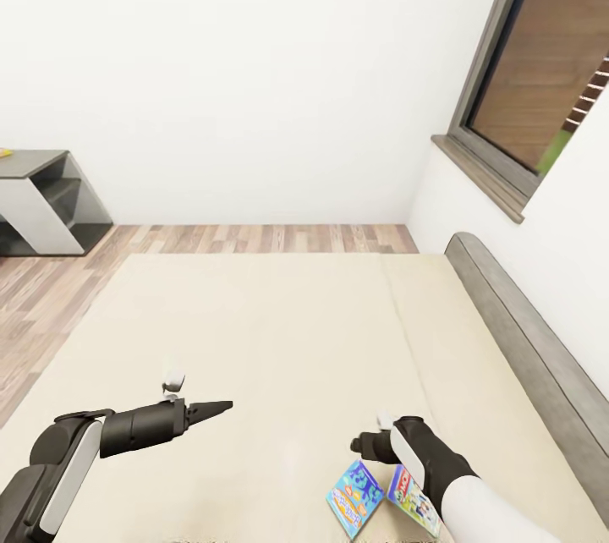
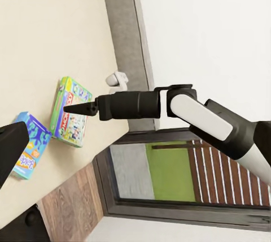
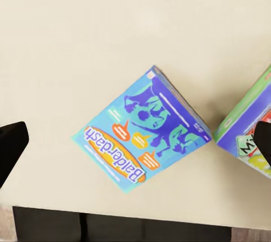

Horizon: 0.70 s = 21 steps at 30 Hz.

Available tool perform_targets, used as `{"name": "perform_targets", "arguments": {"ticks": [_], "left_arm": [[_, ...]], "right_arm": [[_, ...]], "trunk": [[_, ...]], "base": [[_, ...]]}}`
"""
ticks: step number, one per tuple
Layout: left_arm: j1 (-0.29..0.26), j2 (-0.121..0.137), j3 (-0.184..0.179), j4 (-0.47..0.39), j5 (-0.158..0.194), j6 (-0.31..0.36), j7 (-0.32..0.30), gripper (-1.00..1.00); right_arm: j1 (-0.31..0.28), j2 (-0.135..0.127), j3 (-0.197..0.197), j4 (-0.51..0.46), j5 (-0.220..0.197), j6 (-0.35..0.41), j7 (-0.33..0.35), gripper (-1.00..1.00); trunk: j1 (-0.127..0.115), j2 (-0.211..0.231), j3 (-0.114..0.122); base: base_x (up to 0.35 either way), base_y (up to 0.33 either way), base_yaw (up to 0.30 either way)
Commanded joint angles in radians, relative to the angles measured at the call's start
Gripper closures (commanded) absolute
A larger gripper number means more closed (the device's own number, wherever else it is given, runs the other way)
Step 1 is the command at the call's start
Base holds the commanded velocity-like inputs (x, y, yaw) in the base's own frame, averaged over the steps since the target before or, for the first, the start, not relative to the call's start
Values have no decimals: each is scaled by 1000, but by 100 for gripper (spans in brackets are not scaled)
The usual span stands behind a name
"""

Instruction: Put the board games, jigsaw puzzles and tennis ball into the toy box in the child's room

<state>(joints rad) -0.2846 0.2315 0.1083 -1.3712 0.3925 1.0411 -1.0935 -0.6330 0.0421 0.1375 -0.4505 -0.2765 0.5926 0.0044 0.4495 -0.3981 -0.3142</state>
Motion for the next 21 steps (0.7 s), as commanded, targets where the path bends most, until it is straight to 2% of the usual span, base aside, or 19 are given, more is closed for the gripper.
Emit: {"name": "perform_targets", "arguments": {"ticks": [1,21], "left_arm": [[-1,0,0,0,-1,4,-3,-100],[-1,0,1,0,-1,4,-2,-100]], "right_arm": [[-1,-1,4,-1,1,4,7,-100],[-1,-1,4,0,5,3,17,-100]], "trunk": [[0,-2,-3],[0,-2,-36]], "base": [[0,0,0],[0,0,0]]}}
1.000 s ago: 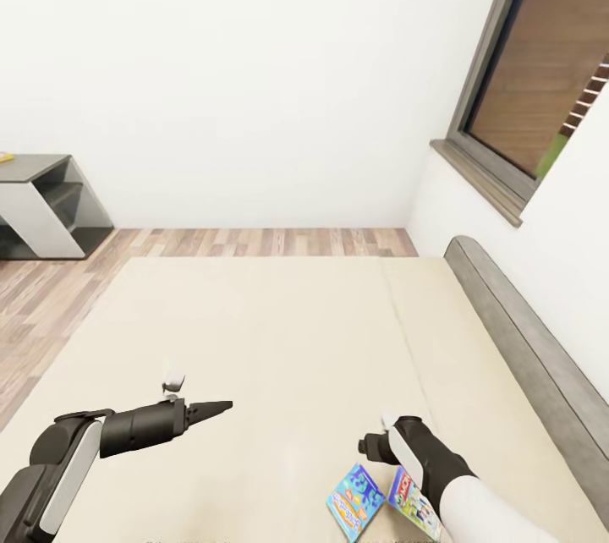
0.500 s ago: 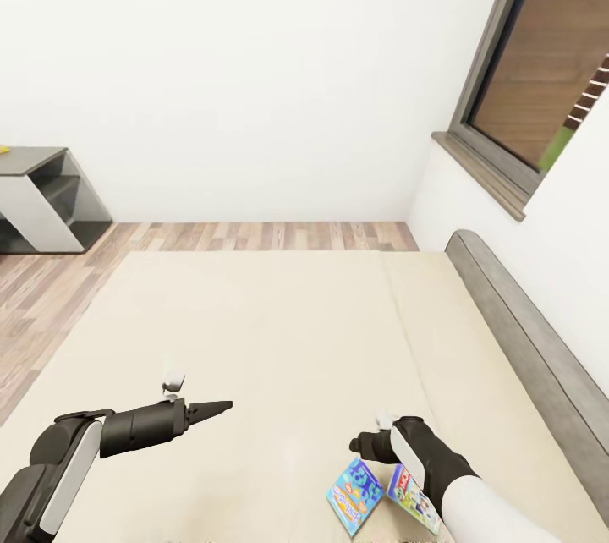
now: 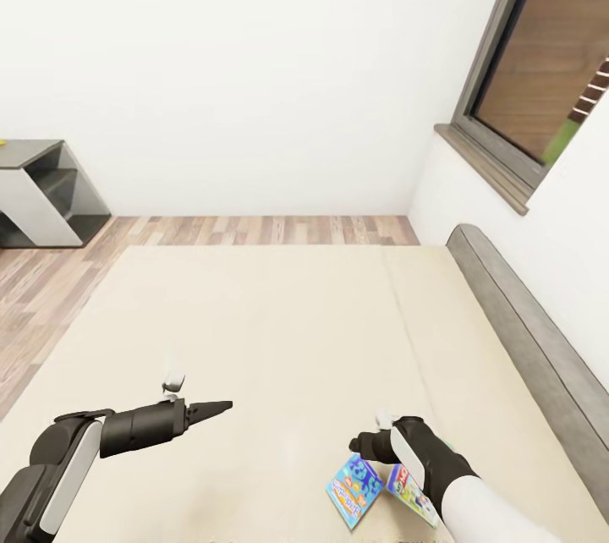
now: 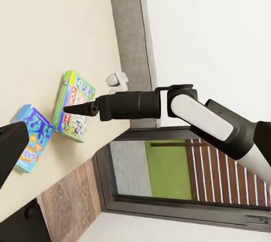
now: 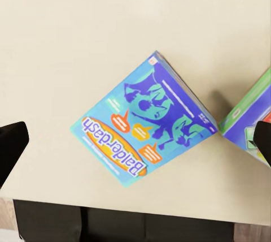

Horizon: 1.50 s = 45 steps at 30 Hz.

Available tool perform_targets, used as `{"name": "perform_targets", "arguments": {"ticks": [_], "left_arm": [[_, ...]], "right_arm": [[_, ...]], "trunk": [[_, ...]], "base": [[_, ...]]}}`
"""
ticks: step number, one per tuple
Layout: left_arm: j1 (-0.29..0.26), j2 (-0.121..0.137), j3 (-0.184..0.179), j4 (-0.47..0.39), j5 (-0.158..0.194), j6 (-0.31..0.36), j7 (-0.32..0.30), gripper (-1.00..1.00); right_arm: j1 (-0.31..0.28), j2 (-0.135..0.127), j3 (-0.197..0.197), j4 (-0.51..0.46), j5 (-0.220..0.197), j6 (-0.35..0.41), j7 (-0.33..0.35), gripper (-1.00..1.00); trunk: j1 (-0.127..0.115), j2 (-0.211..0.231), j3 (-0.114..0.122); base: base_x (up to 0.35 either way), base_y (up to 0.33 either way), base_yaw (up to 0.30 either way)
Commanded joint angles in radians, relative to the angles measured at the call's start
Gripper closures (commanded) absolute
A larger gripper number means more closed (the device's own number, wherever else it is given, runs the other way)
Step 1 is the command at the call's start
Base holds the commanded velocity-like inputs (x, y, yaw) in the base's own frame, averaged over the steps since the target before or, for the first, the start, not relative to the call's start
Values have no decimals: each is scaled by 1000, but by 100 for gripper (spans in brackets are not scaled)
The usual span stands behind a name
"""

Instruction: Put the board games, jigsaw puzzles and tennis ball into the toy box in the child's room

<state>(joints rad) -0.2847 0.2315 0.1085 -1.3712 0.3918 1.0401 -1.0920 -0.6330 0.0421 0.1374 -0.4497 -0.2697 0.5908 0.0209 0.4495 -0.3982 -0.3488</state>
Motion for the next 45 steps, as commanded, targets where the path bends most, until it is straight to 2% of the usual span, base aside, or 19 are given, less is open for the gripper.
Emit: {"name": "perform_targets", "arguments": {"ticks": [1,10,16,26,45], "left_arm": [[-1,0,0,0,-1,5,-3,-100],[-1,0,1,0,-1,5,-3,-100],[-1,0,1,0,-1,5,-3,-100],[-1,0,-1,0,-6,3,2,-100],[-1,-3,0,0,-8,1,6,-100]], "right_arm": [[-1,-1,4,-1,-2,4,0,-100],[-1,-6,3,-3,-2,4,1,-100],[-27,-35,-2,-5,-9,15,3,-100],[-47,-54,0,-4,-2,7,4,-100],[-48,-55,3,-6,-2,0,4,-100]], "trunk": [[0,-2,-3],[0,-2,-18],[0,-2,-28],[0,-2,-44],[0,-2,-76]], "base": [[0,0,0],[0,0,0],[0,0,0],[0,0,0],[0,0,0]]}}
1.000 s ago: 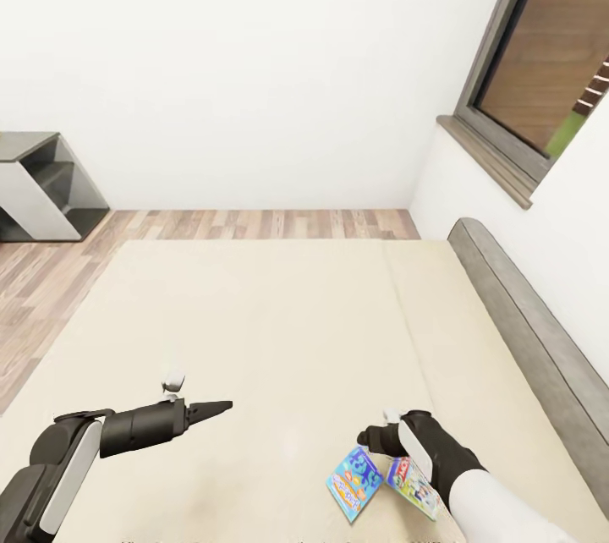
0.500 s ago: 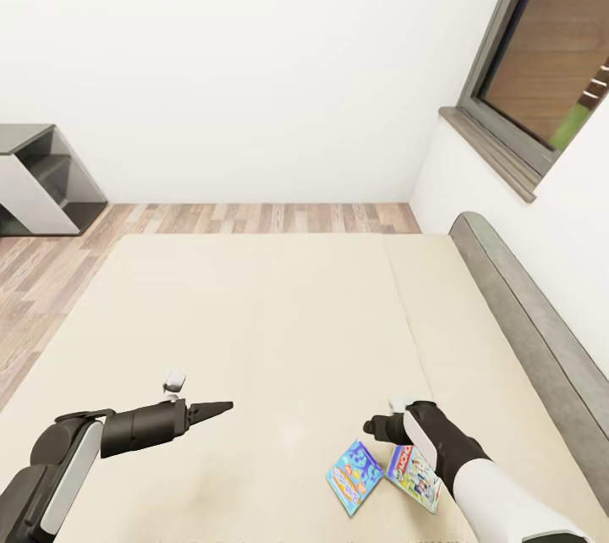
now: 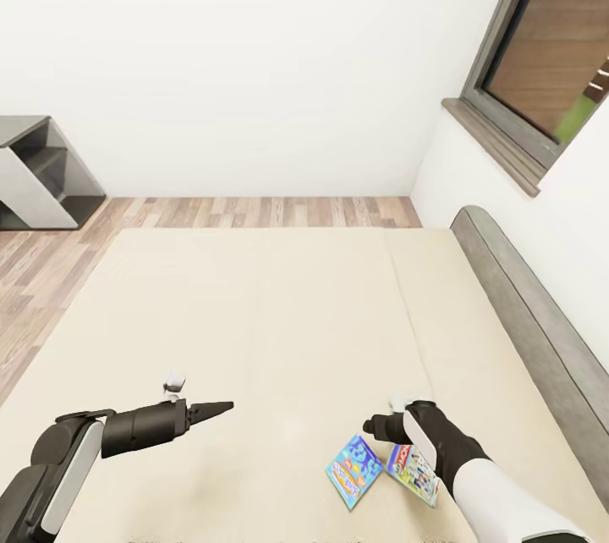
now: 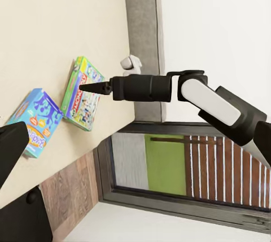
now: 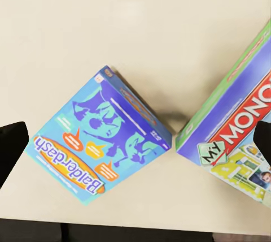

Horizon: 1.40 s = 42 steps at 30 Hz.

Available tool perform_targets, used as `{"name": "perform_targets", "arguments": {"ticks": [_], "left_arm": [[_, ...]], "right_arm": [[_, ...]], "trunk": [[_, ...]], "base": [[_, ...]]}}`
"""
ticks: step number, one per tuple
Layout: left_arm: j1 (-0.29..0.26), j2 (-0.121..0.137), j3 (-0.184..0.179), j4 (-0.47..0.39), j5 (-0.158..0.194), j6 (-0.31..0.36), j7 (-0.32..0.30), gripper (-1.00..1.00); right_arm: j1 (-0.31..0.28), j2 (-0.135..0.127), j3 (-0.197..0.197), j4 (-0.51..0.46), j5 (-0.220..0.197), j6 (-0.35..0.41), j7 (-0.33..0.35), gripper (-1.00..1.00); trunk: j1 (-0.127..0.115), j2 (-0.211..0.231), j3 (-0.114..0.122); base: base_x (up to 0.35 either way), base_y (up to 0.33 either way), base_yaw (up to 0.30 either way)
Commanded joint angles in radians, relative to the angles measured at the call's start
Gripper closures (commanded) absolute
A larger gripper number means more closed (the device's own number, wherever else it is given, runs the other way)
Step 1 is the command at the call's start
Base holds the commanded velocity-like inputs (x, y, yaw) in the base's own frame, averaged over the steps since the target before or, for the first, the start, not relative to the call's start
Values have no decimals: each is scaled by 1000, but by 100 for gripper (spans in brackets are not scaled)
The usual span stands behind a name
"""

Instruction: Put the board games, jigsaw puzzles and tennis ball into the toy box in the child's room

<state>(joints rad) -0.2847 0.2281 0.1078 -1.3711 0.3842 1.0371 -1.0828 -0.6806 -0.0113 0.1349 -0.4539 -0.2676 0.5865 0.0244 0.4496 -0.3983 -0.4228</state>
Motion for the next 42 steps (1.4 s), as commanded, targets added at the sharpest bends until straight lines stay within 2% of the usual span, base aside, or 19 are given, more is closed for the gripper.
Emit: {"name": "perform_targets", "arguments": {"ticks": [1,10,18,22,42], "left_arm": [[-1,0,0,0,-1,4,-3,-100],[-1,0,0,0,0,5,-4,-100],[-1,1,2,0,4,6,-5,-100],[-1,0,1,0,3,6,-5,-100],[-1,-1,0,0,3,6,-5,-100]], "right_arm": [[0,-1,6,-1,-4,4,0,-100],[-1,5,6,-2,-4,5,4,-100],[-4,3,2,-44,-11,5,91,-100],[-4,0,4,-57,-6,4,106,-100],[-2,-6,9,-60,-4,-21,113,-100]], "trunk": [[0,-2,-3],[0,-2,-18],[0,-2,-31],[0,-2,-38],[0,-2,-71]], "base": [[0,0,0],[0,0,0],[0,0,0],[0,0,0],[0,0,0]]}}
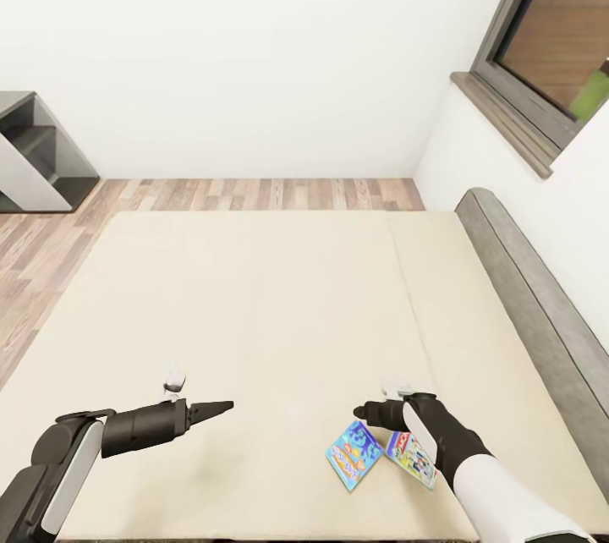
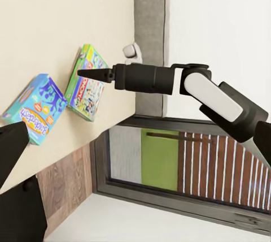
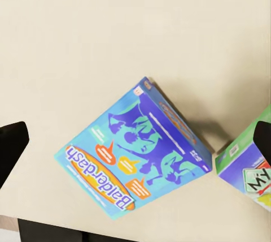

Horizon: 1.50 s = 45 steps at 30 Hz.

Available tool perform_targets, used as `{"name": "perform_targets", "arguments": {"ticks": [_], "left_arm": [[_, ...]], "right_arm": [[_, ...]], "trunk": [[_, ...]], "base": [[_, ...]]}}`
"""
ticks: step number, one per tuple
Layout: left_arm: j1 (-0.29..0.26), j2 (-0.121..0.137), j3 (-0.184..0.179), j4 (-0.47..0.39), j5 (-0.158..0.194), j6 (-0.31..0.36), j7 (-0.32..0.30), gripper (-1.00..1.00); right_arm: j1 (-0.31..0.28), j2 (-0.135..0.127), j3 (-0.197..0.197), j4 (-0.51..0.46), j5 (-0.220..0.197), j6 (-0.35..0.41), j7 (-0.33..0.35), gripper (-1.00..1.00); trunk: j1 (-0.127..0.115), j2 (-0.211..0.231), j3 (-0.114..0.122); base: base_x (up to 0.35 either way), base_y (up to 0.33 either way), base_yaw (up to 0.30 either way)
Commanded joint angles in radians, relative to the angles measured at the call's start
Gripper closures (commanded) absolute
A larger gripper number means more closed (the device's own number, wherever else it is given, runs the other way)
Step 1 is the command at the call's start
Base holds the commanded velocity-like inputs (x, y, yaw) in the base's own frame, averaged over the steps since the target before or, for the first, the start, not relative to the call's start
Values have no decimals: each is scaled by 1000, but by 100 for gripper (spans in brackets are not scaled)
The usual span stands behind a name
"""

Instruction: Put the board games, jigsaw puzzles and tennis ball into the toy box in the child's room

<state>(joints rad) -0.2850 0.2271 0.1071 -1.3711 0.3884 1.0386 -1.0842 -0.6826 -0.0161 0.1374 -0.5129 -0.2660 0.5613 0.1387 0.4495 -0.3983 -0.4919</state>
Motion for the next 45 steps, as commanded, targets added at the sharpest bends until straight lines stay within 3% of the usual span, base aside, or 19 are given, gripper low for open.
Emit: {"name": "perform_targets", "arguments": {"ticks": [1,19,23,26,31,45], "left_arm": [[0,0,0,0,-1,4,-3,-100],[0,8,8,-26,4,7,-19,-100],[1,17,16,-43,4,7,-89,-100],[2,27,22,-53,3,8,-216,-100],[4,50,22,-58,-1,5,-334,-100],[6,57,23,-57,-5,-20,-377,-100]], "right_arm": [[0,-1,6,-1,-6,4,-1,-100],[0,2,8,2,-6,2,-2,-100],[0,2,8,2,-6,2,-2,-100],[0,2,8,2,-6,2,-2,-100],[0,3,8,2,-6,2,-2,-100],[0,5,8,2,-6,2,-2,-100]], "trunk": [[0,-2,-3],[0,-2,-33],[0,-2,-39],[0,-2,-44],[0,-2,-52],[0,-2,-75]], "base": [[0,0,0],[0,0,0],[0,0,0],[0,0,0],[0,0,0],[0,0,0]]}}
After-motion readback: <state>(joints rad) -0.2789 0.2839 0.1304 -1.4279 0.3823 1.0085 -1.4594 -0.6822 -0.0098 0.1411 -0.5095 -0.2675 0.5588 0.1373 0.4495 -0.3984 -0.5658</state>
